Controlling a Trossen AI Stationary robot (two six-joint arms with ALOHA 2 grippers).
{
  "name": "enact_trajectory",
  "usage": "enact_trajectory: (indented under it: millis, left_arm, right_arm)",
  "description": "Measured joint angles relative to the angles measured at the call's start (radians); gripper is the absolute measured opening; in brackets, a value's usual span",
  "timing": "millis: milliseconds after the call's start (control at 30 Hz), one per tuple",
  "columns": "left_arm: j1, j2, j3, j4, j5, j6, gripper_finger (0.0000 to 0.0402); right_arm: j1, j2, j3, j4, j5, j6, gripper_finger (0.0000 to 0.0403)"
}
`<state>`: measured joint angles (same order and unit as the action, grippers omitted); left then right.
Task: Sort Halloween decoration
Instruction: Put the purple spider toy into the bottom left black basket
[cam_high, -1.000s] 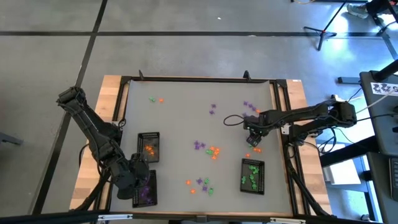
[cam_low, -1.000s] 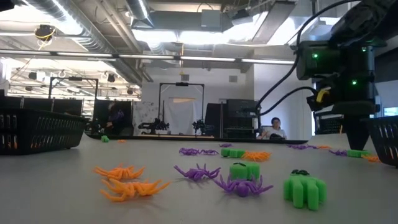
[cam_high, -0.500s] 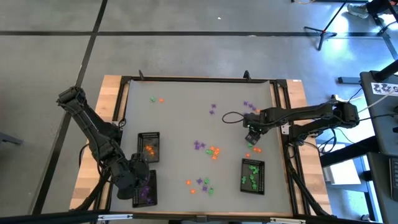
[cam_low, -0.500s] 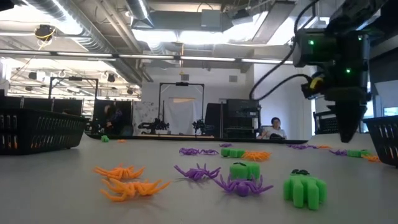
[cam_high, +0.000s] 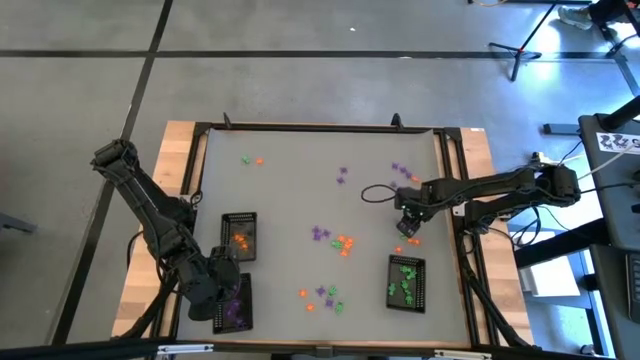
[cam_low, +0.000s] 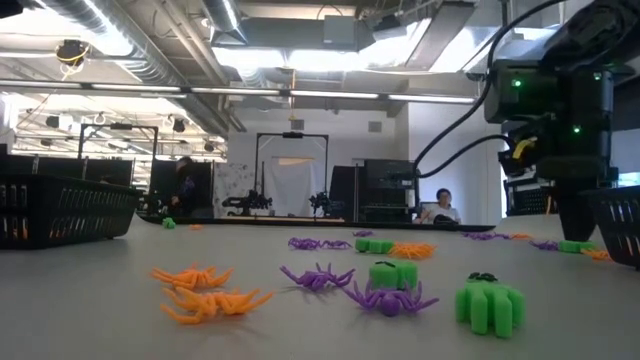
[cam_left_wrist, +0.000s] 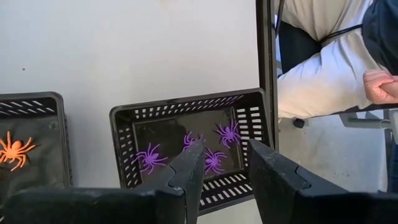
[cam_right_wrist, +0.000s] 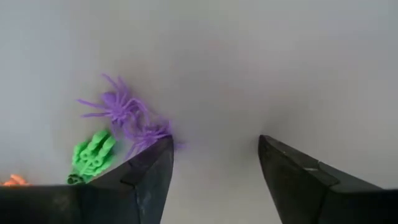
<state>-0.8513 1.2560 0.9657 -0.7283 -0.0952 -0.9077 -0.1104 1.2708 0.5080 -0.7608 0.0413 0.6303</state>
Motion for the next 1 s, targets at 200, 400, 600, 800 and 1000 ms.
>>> enact_trajectory:
  millis: [200,400,600,800,1000]
  left_arm:
    - [0.0,0.0,0.0,0.0,0.0,0.0,0.0112]
    - [0.0,0.0,0.0,0.002,0.0,0.0,0.0112]
    - [0.0,0.0,0.0,0.005,0.0,0.0,0.0112]
    - [0.0,0.0,0.0,0.005,0.0,0.0,0.0112]
    - [0.0,0.0,0.0,0.006,0.0,0.0,0.0112]
  right_arm:
    - [-0.001,-0.021,0.044,-0.032,0.086,0.003,0.0237]
    - [-0.001,-0.052,0.083,-0.062,0.085,0.0,0.0237]
    - [0.0,-0.054,0.085,-0.036,0.072,0.001,0.0237]
    - [0.0,-0.046,0.085,0.011,0.045,0.004,0.0237]
    - [0.0,-0.028,0.025,0.084,0.012,0.028,0.0237]
